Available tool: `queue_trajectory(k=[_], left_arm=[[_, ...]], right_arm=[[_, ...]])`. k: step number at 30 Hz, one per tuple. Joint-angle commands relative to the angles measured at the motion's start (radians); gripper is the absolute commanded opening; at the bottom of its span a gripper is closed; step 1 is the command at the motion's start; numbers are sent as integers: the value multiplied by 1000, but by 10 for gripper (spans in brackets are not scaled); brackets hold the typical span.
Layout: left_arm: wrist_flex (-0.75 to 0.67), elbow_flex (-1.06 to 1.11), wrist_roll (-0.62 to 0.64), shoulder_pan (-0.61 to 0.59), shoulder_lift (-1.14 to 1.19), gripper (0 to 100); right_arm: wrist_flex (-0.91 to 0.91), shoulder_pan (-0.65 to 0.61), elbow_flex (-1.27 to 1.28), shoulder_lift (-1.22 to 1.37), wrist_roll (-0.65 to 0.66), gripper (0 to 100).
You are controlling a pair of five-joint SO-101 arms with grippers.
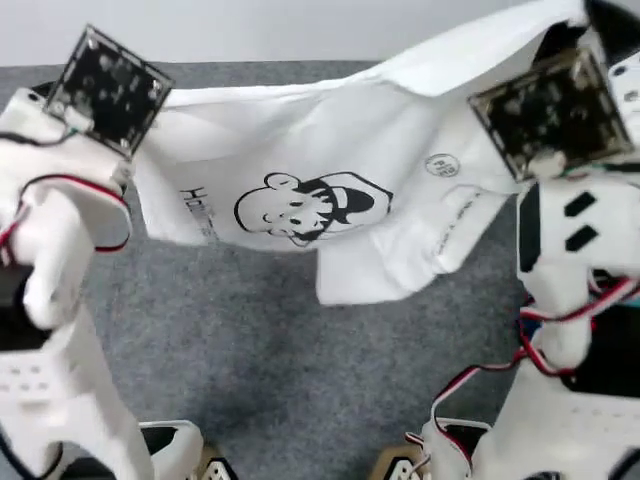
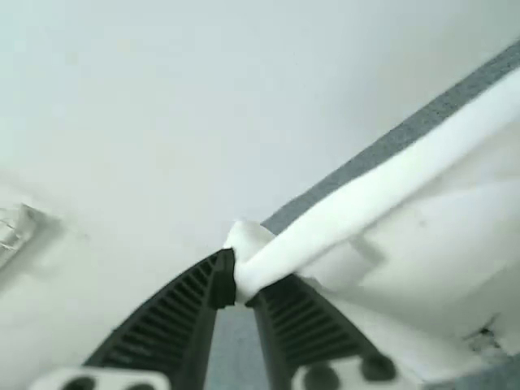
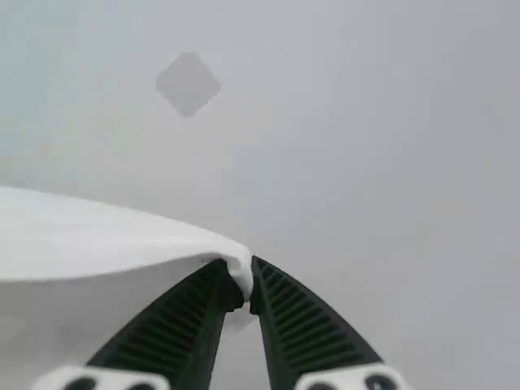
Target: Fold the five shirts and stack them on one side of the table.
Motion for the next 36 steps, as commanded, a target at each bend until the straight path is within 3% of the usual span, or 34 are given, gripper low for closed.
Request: queue_trajectory(k=[1,15,20,28,36], left_arm=[[3,-28,-57,-6,-43,6],[-106,-136,-75,-6,-49,6],[20,-171,-186,-6,-49,5],[219,-260,-301,-6,-49,5],[259,-277,-425,-38,-49,5]], right_arm=[[-71,8,-48,-28,49,10],[-84,10,-48,-33,158,11],[-183,15,-48,-33,190,11],[-196,8,-48,-27,255,11],[-189,13,-41,-21,253,11]])
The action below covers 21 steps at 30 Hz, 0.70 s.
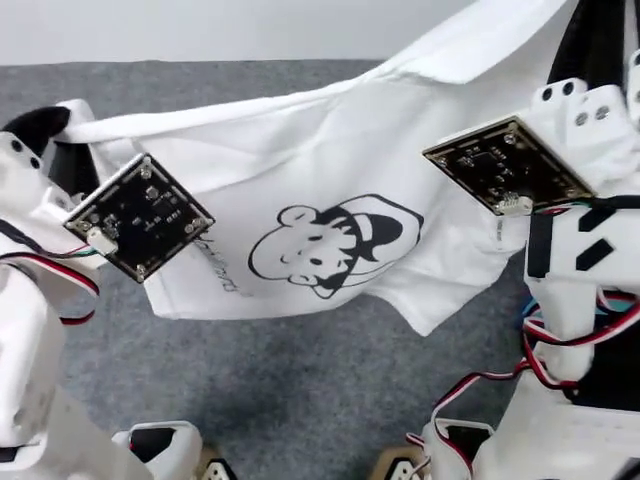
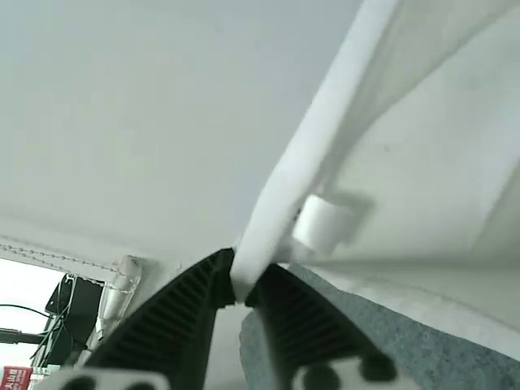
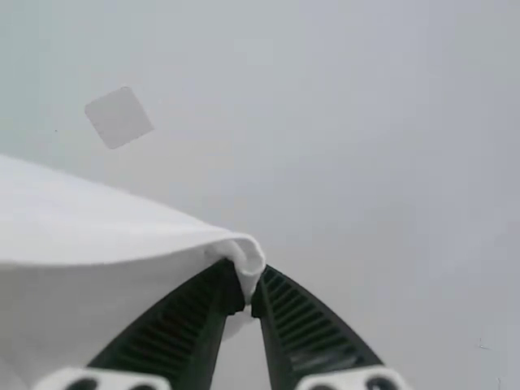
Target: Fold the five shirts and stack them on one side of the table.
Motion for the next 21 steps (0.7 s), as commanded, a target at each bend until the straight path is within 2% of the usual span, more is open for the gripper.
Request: queue_trajectory(k=[1,12,16,21], left_arm=[[17,-19,-72,-28,-12,5],[18,-12,-84,-64,-146,5],[20,-12,-84,-66,-209,5],[20,58,-84,-66,-233,5]], right_arm=[[-18,15,-40,-15,8,11],[12,16,-49,-182,15,11],[44,16,-49,-236,101,11],[47,16,-43,-251,117,11]])
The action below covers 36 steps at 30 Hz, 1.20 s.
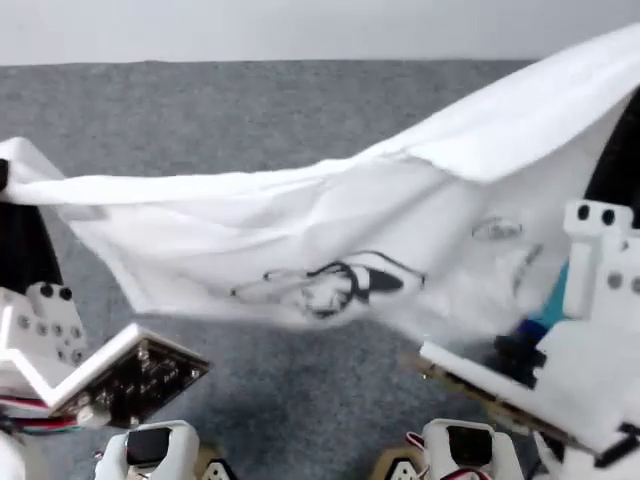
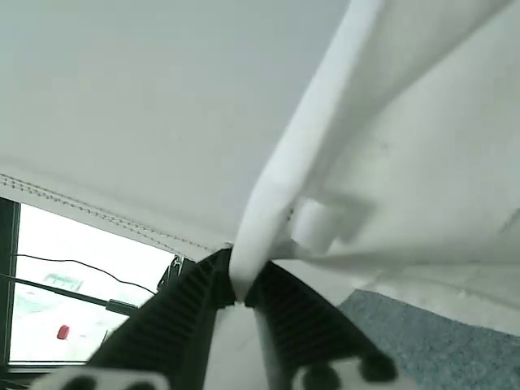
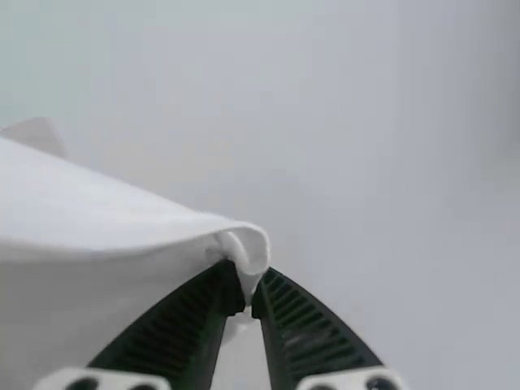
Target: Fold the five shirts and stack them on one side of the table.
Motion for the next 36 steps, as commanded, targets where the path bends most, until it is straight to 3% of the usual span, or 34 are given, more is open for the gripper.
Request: queue_trajectory(k=[1,6,10,15,21,27,33,36], left_arm=[[20,84,-8,-6,-6,5],[18,289,-9,-5,0,5],[-38,591,-12,-5,5,5],[-407,993,-9,-5,5,5],[-928,1331,-12,-5,46,5],[-1172,1280,-12,-5,301,5],[-1208,1001,-12,-5,628,5],[-1208,835,-12,-2,773,5]], right_arm=[[5,8,-28,5,14,11],[5,5,112,53,14,11],[-2,2,308,113,12,11],[-51,-16,526,213,9,11],[-372,-24,710,341,9,11],[-634,-19,736,544,14,11],[-895,-35,736,717,21,11],[-1023,-44,735,800,109,11]])
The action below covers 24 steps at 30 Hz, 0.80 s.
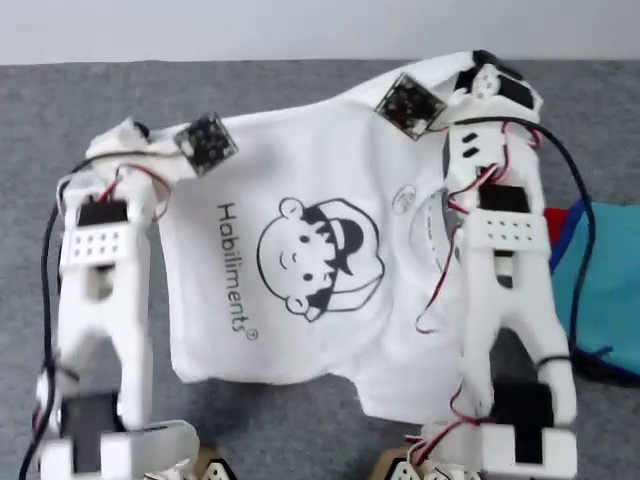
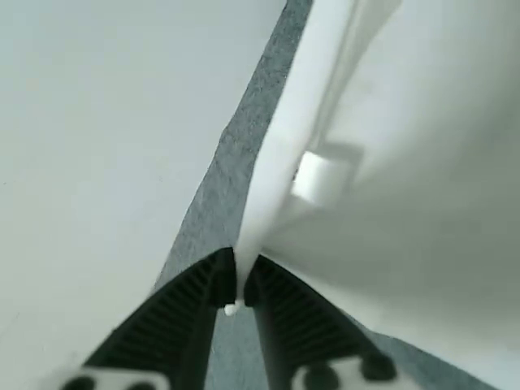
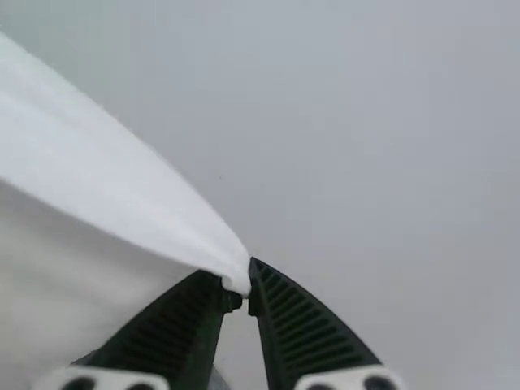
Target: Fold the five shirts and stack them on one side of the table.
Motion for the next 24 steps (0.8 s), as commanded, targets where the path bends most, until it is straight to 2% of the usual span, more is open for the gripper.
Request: queue_trajectory(k=[1,6,10,14,19,24], left_arm=[[-28,-232,-12,-5,144,5],[-25,-447,-74,-6,330,5],[-25,-495,-132,-8,385,5],[-15,-495,-132,-5,385,5],[176,-498,-129,-8,356,5],[463,-495,-126,-3,292,5]], right_arm=[[-170,-7,-20,61,86,11],[-240,-10,-166,217,109,11],[-165,-12,-351,337,107,11],[-56,-15,-460,398,106,11],[108,-13,-466,372,106,11],[398,-8,-466,291,106,11]])
